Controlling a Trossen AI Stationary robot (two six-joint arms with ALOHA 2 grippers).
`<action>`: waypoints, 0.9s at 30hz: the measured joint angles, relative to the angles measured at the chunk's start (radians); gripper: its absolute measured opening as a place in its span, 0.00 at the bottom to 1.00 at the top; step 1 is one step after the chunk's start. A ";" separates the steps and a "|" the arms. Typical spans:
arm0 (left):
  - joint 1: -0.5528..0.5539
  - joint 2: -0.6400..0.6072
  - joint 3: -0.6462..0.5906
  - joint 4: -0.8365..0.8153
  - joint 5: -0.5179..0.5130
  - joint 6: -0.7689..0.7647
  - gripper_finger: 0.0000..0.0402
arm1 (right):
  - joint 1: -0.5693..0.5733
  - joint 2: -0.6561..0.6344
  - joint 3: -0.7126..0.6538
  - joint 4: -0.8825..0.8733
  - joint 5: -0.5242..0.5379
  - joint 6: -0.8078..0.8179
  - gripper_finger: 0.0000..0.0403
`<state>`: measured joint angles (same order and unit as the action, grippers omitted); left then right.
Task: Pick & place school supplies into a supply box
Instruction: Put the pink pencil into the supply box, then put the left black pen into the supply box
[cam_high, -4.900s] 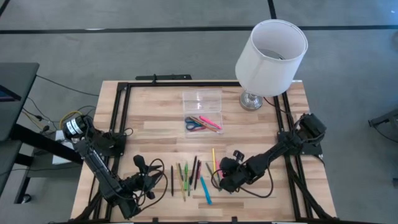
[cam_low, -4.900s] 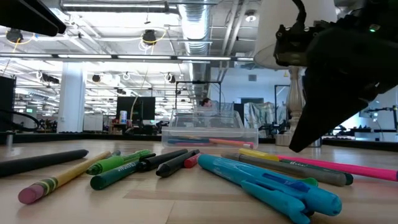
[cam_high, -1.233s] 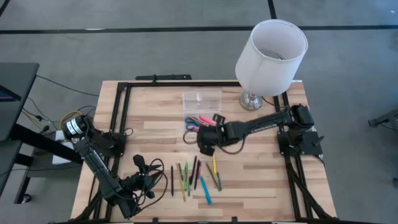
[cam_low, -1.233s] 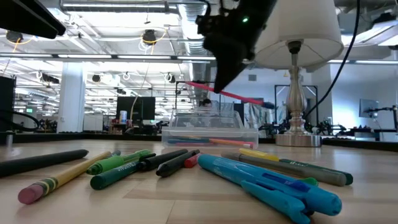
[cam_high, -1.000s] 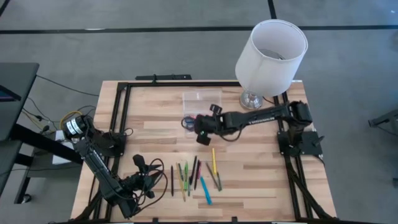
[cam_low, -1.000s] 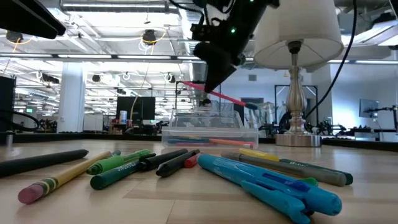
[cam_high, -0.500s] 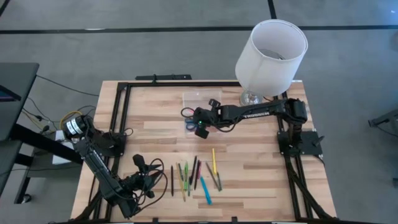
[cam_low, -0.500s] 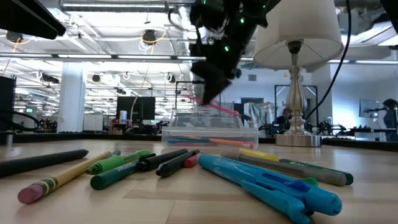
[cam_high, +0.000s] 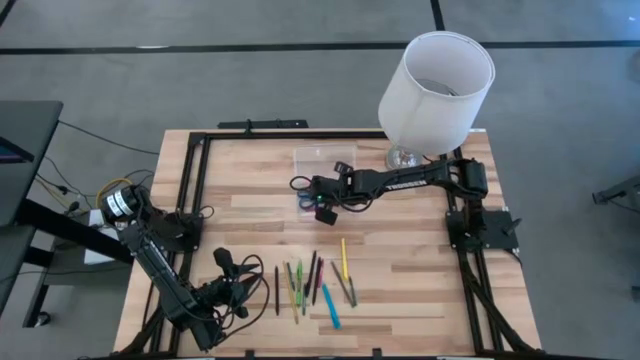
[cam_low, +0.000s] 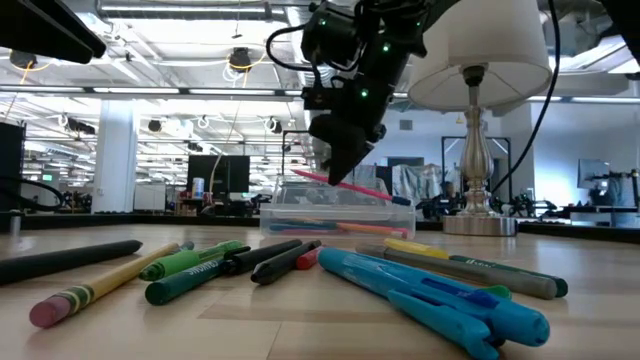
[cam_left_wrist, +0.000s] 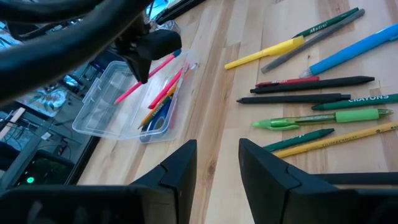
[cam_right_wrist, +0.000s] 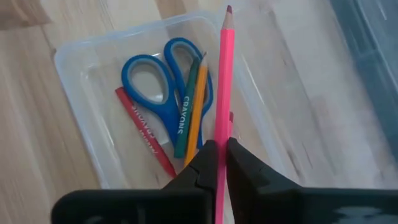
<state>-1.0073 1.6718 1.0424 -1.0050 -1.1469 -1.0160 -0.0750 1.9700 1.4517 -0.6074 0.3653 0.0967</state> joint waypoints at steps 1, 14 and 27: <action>0.000 0.000 0.000 0.000 0.000 0.000 0.28 | 0.001 0.005 0.000 0.002 0.000 0.000 0.04; 0.000 0.000 0.000 0.000 0.000 0.000 0.28 | 0.002 0.015 0.000 -0.001 -0.006 0.000 0.25; 0.000 0.000 -0.001 0.000 -0.002 -0.031 0.28 | 0.111 -0.094 0.000 0.082 0.146 -0.077 0.30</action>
<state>-1.0073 1.6718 1.0416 -1.0045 -1.1488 -1.0466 0.0365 1.8758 1.4514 -0.5254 0.5115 0.0195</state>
